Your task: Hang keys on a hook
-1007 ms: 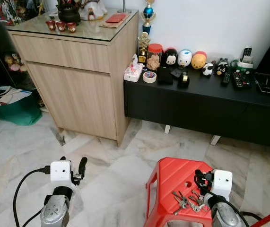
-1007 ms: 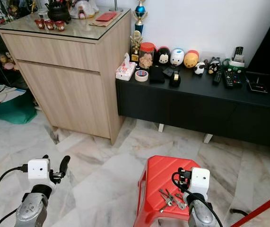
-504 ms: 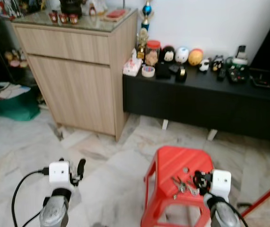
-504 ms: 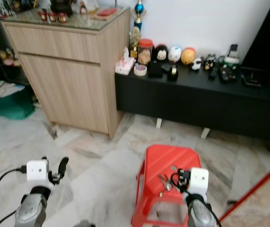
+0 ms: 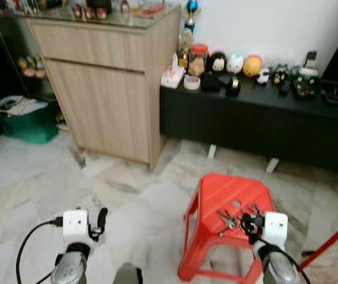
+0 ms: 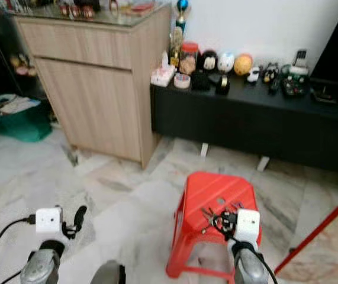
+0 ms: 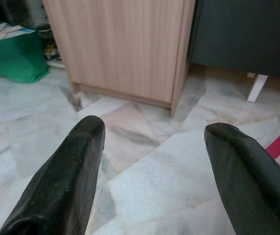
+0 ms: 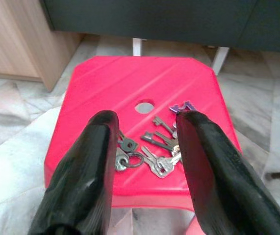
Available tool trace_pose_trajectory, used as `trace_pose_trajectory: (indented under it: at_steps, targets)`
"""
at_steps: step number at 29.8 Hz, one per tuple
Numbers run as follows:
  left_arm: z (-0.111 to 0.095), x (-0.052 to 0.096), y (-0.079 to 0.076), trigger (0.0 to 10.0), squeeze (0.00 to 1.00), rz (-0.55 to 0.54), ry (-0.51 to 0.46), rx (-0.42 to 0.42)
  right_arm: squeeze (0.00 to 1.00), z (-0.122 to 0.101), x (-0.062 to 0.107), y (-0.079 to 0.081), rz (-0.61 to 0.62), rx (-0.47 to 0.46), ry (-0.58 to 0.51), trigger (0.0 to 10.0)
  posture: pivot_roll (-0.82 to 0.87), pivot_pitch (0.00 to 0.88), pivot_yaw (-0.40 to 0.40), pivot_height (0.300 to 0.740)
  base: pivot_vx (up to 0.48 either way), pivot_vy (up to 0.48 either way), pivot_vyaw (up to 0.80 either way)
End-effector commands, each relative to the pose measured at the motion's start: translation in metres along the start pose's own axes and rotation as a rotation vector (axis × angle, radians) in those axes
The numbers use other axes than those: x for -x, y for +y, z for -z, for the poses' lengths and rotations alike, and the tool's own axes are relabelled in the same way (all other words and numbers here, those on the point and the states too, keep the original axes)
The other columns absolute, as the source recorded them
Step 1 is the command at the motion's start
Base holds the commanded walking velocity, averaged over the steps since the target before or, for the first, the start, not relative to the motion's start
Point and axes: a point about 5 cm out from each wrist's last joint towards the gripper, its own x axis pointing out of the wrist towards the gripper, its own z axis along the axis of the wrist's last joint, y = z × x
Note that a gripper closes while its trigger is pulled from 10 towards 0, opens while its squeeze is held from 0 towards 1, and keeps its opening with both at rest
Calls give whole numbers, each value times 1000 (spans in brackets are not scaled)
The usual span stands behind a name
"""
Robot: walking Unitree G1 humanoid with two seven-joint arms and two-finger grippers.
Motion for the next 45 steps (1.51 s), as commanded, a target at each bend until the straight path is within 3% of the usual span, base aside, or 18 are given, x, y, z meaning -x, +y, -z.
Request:
trace_pose_trajectory:
  at_steps: [1, 5, 19, 28, 45]
  targets:
    - [-6, -5, -2, 10000, 0, 10, -18, 2, 0, 4, 2, -4, 13, -4, 22, 10000, 55, 0, -60, 655, 251, 0, 0]
    - [-6, -5, -3, 10000, 0, 12, -17, 0, 0, 5, 2, -4, -4, 30, 26, 10000, 56, 0, -61, 655, 302, 0, 250]
    - [-4, -3, -3, 10000, 0, 21, -13, -11, 0, 7, 3, -4, 18, -8, 34, 10000, 58, 0, -61, 655, 336, 0, 202]
    - [0, -1, -3, 10000, 0, 38, 5, -42, 0, 10, 4, -3, 16, -10, 42, 10000, 58, 0, -57, 655, 0, 0, 0]
    - [1, 2, -3, 10000, 0, 19, 4, -36, 0, 16, 7, -5, -6, 0, 72, 10000, 55, 0, -65, 655, 0, -269, 0]
